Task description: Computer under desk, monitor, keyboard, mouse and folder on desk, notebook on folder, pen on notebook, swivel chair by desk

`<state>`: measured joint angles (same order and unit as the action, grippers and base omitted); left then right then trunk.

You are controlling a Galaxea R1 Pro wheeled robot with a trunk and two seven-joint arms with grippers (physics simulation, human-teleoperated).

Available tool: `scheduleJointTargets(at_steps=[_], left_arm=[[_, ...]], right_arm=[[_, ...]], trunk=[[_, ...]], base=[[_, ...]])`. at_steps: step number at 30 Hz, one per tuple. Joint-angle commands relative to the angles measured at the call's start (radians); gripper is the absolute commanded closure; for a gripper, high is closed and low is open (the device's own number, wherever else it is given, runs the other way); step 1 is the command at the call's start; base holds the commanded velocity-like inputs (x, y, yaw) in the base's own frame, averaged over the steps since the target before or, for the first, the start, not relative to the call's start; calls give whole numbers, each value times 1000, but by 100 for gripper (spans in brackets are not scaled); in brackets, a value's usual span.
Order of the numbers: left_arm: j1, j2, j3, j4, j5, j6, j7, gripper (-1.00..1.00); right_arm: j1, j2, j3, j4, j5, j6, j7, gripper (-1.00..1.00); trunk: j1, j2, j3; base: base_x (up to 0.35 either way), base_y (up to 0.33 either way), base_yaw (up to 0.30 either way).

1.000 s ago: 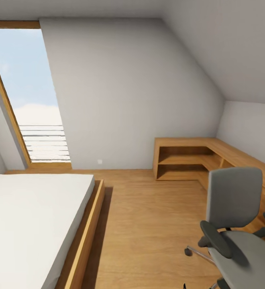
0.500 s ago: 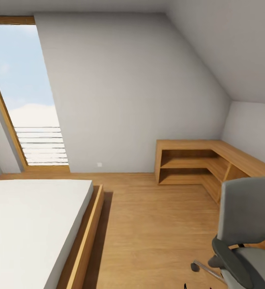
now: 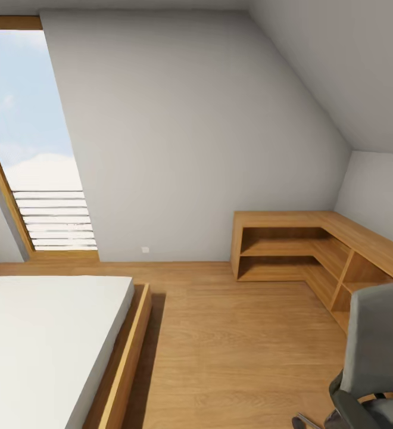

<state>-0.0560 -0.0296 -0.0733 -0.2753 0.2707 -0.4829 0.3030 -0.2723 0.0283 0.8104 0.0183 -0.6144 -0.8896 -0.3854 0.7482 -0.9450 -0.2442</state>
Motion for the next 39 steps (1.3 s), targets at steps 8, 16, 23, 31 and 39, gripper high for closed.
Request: scheduleJointTargets(at_steps=[8, 16, 23, 31, 39], left_arm=[[-1, 2, -8, 0, 8, -2, 5, -100], [-1, 2, -7, 1, 8, 2, 5, -100], [-1, 2, -8, 1, 8, 2, 5, -100], [-1, 2, -8, 1, 8, 0, 5, -100], [-1, 2, -8, 1, 8, 0, 5, -100]], right_arm=[[-1, 1, 9, 1, -1, 11, -7, -100], [-1, 1, 9, 0, -1, 12, -7, -100], [-1, 1, 9, 1, -1, 12, -7, -100], [-1, 2, 10, 1, -1, 12, -7, -100], [-1, 5, 13, -1, -1, 12, -7, -100]], trunk=[[1, -1, -1], [1, -1, -1], [1, -1, -1], [1, -1, -1], [1, -1, -1]], base=[[322, 0, 0], [322, 0, 0], [322, 0, 0], [322, 0, 0], [325, 0, 0]])
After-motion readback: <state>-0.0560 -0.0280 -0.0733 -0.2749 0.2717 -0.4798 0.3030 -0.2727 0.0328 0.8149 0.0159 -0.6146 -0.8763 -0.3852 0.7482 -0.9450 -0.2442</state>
